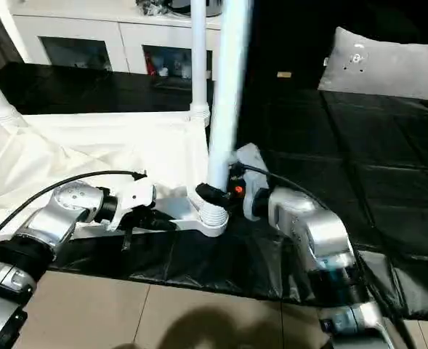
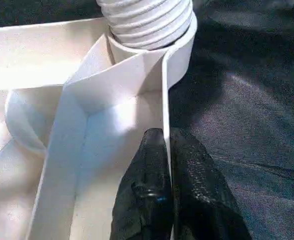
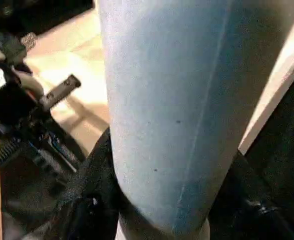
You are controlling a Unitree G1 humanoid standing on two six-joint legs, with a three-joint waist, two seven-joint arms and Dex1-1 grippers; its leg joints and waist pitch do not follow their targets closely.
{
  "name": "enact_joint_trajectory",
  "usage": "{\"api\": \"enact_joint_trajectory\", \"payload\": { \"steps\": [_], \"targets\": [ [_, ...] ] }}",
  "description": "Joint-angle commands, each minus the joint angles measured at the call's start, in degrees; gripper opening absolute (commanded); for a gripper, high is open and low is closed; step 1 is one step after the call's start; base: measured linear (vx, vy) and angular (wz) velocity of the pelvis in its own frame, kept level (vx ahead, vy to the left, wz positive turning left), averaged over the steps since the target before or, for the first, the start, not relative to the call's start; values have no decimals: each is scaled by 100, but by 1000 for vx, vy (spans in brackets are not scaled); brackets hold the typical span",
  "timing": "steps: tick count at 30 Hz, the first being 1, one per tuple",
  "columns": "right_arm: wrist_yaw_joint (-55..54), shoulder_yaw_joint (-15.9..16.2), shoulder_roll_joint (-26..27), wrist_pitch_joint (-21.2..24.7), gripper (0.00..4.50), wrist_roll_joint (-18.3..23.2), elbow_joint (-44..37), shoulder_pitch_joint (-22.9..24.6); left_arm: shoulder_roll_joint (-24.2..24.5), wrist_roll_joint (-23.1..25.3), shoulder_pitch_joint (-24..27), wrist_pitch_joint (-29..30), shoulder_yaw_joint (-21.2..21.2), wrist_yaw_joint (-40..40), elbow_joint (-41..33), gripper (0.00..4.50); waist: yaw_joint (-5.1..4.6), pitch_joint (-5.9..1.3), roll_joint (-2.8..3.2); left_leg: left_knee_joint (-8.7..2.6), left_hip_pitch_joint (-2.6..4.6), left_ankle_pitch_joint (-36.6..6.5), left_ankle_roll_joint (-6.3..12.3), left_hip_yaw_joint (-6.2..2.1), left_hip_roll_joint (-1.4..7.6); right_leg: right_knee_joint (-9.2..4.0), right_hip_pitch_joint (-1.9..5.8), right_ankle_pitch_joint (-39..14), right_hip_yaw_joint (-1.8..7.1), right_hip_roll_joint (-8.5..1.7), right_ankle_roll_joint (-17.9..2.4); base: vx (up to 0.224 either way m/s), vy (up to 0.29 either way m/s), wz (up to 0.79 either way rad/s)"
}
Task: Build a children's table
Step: Insert table leg to table base
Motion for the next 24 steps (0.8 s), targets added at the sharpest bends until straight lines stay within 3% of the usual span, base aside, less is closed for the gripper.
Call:
{"api": "enact_joint_trajectory", "payload": {
  "steps": [1, 5, 6, 9, 12, 13, 15, 24],
  "targets": [
    [-75, -184, 35, -87, 188, 12, 240, 255, -27, -160, 20, -33, 243, 220, -147, 0, 22, -336, -35, -422, -11, -1303, -11, 5, 87, -459, 286, -1640, 241, -280, -975, 0, 0, 0],
    [-150, -394, 154, -282, 188, 119, 256, 423, -26, -191, 60, 3, 265, 232, -192, 0, 13, -328, -26, -433, -6, -1379, -7, 1, 87, -470, 276, -1715, 235, -276, -982, 0, 0, 0],
    [-132, -440, 240, -546, 188, 143, 161, 708, -47, -205, 83, -8, 293, 296, -207, 0, 19, -323, 10, -435, -2, -1403, -15, -1, 82, -475, 272, -1751, 235, -271, -977, 0, 0, 0],
    [-165, -460, 310, -826, 188, 131, 104, 914, -68, -212, 95, -7, 314, 332, -220, 0, 43, -325, 4, -449, -11, -1460, -17, -7, 91, -487, 277, -1780, 236, -279, -926, 0, 0, 0],
    [-337, -208, 218, -1454, 188, -346, 270, 986, -77, -202, 96, -5, 319, 343, -232, 0, 34, -312, 11, -454, -12, -1532, -31, -7, 84, -503, 269, -1895, 235, -281, -912, 0, 0, 0],
    [-456, -109, 172, -1639, 188, -563, 388, 970, -84, -197, 93, -20, 318, 357, -223, 0, 35, -306, 61, -456, 3, -1603, -56, -10, 80, -515, 254, -2018, 233, -279, -883, 0, 0, 0],
    [-581, -14, 130, -1897, 188, -817, 551, 946, -98, -190, 92, -40, 319, 386, -216, 0, 17, -299, 33, -460, 6, -1692, -77, -12, 76, -540, 251, -2176, 230, -277, -836, 0, 0, 0],
    [-475, 288, -33, -2203, 188, -1160, 753, 849, -72, -139, 145, -66, 282, 388, -277, 0, -35, -287, 27, -472, -15, -1754, 3, -19, 80, -536, 253, -2147, 231, -258, -841, 0, 0, 0]
  ]
}}
